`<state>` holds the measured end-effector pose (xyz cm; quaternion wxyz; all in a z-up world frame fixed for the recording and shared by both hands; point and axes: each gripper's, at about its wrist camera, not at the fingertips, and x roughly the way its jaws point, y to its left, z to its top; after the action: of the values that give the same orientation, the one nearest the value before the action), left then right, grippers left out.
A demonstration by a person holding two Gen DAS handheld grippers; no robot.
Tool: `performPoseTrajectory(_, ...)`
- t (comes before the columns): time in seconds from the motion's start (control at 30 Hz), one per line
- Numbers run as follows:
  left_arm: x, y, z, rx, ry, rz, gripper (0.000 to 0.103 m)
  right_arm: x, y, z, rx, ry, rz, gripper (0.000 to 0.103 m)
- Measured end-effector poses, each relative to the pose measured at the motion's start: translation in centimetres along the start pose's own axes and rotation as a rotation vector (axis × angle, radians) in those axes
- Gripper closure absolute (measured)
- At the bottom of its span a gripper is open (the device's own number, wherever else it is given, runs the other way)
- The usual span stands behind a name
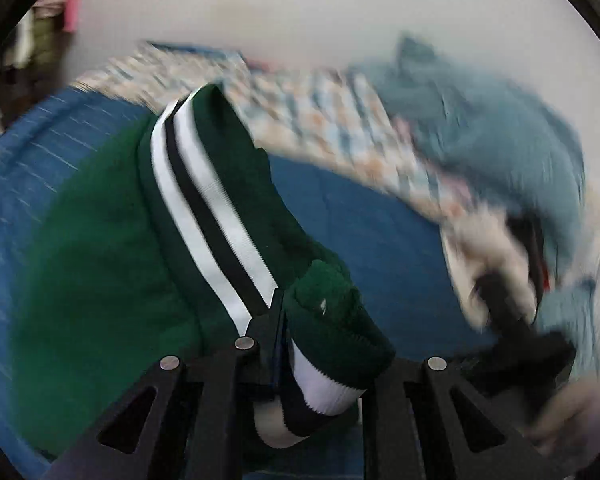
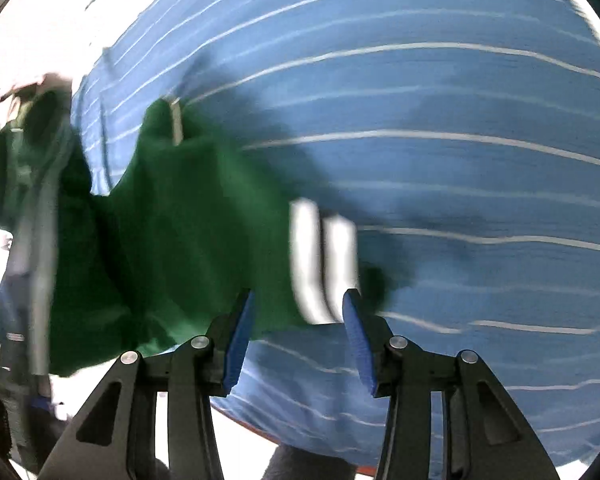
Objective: Fold large clothes
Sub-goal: 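Fold the cuff over the jacket with the left gripper while the right gripper grasps the bundle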
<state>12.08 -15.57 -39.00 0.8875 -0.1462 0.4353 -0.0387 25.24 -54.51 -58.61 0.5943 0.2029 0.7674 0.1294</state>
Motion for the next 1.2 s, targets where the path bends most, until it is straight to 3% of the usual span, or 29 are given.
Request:
performPoseTrajectory(0.07,3.6,-1.8,-2.2,0.033,0.085,0.014,0.092,-0.7,-1.6,-0.1,0.025,-0.010,-0.052,0.055)
performPoseTrajectory(0.17,7.5,-1.5,-4.5,0.097,0.175,0.092,0.092,-2.4,-3.0,0.1,0.050,-0.040,-0.060,0.049)
performPoseTrajectory(0.23,7.2,-1.5,-4.3,0.130,0.177,0.119,0.091,-3.6,-2.8,0.3,0.032,-0.086,-0.052,0.032)
performPoseTrajectory(0.33,5.3,-1.8,-2.9,0.141,0.204,0.135,0.084,-6.0,-2.4,0.3,-0.023,-0.157,-0.017,0.021)
performPoseTrajectory(0.37,4.8,-1.8,-3.1,0.140,0.206,0.133,0.076,-6.5,-1.9,0.3,-0.047,-0.174,0.003,0.020)
performPoseTrajectory(0.43,2.4,-1.2,-2.9,0.129,0.200,0.125,0.040,-7.7,-0.8,0.4,-0.099,-0.182,0.027,0.014)
performPoseTrajectory(0.47,2.0,-1.1,-3.3,0.124,0.190,0.131,0.007,-7.8,0.4,0.5,-0.129,-0.180,0.053,0.014)
performPoseTrajectory(0.5,0.7,-0.6,-3.1,0.111,0.164,0.142,0.002,-7.4,1.4,0.7,-0.149,-0.174,0.070,0.014)
performPoseTrajectory(0.67,-4.4,4.3,-3.6,-0.032,0.137,0.237,0.002,-4.3,6.9,1.3,-0.291,-0.081,0.166,0.014)
performPoseTrajectory(0.77,-7.1,9.7,-5.9,-0.167,0.117,0.425,0.002,-0.4,9.3,2.3,-0.367,-0.025,0.189,0.014)
performPoseTrajectory(0.8,-7.6,11.9,-7.2,-0.214,0.119,0.519,0.002,1.2,9.6,2.7,-0.370,0.009,0.185,0.014)
performPoseTrajectory(0.87,-7.1,16.0,-10.3,-0.298,0.167,0.686,0.002,5.0,9.9,3.5,-0.365,0.084,0.160,0.014)
performPoseTrajectory(0.93,-6.1,19.8,-13.2,-0.377,0.228,0.778,0.000,8.1,10.1,3.7,-0.373,0.158,0.145,0.014)
performPoseTrajectory(1.0,-5.3,22.4,-15.2,-0.458,0.206,0.715,0.000,9.8,10.6,3.4,-0.369,0.202,0.181,0.019)
performPoseTrajectory(1.03,-4.7,22.9,-15.6,-0.458,0.214,0.723,0.000,10.0,11.1,3.1,-0.377,0.195,0.203,0.043)
performPoseTrajectory(1.07,-4.1,23.1,-15.7,-0.460,0.226,0.734,0.000,10.0,11.6,2.9,-0.387,0.184,0.188,0.051)
performPoseTrajectory(1.2,-4.2,22.0,-15.5,-0.400,0.219,0.781,0.000,10.2,13.4,2.4,-0.411,0.104,0.164,0.051)
